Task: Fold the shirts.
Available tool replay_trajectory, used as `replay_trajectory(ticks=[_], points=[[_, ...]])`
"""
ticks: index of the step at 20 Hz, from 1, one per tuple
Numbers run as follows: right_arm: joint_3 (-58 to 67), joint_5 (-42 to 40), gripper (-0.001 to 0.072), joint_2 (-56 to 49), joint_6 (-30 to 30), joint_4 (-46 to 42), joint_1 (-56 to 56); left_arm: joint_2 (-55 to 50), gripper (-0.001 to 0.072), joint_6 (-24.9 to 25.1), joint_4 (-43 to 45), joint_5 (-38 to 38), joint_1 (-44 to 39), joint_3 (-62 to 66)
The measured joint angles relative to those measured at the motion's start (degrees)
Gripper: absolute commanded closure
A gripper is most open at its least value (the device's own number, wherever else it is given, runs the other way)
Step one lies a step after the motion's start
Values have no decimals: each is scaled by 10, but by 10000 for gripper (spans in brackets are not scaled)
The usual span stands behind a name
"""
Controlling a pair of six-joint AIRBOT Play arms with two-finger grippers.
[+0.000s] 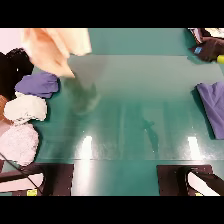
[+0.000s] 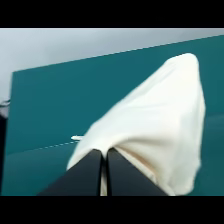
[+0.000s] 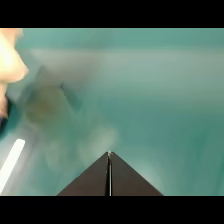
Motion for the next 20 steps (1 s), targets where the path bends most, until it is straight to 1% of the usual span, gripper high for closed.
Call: replay_trajectory(ticks=[2, 4, 6, 8, 9, 10, 11, 13, 15, 18, 20], points=[[40, -3, 692, 0, 0, -3, 0, 24, 673, 1, -12, -44, -64, -9], [75, -2, 692, 0, 0, -4, 0, 36, 672, 1, -28, -73, -140, -46], [101, 10, 692, 0, 0, -4, 0, 39, 671, 1, -51, -77, -221, -108], [119, 26, 692, 0, 0, -5, 0, 34, 667, 1, -79, -60, -297, -182], [125, 36, 692, 0, 0, -5, 0, 28, 454, 2, -95, -48, -331, -219], [129, 46, 692, 0, 0, -5, 0, 21, 170, 2, -111, -36, -358, -248], [132, 56, 692, 0, 0, -6, 0, 12, 119, 2, -128, -25, -382, -273], [136, 75, 692, 0, 0, -5, 0, -5, 119, 2, -141, -15, -407, -305], [138, 92, 692, 0, 0, -5, 0, -14, 119, 2, -139, -13, -407, -316], [140, 105, 692, 1, 0, -5, 0, -19, 119, 1, -97, -36, -348, -305], [140, 110, 692, 1, 0, -5, 0, -22, 120, -3, -86, -48, -278, -298]])
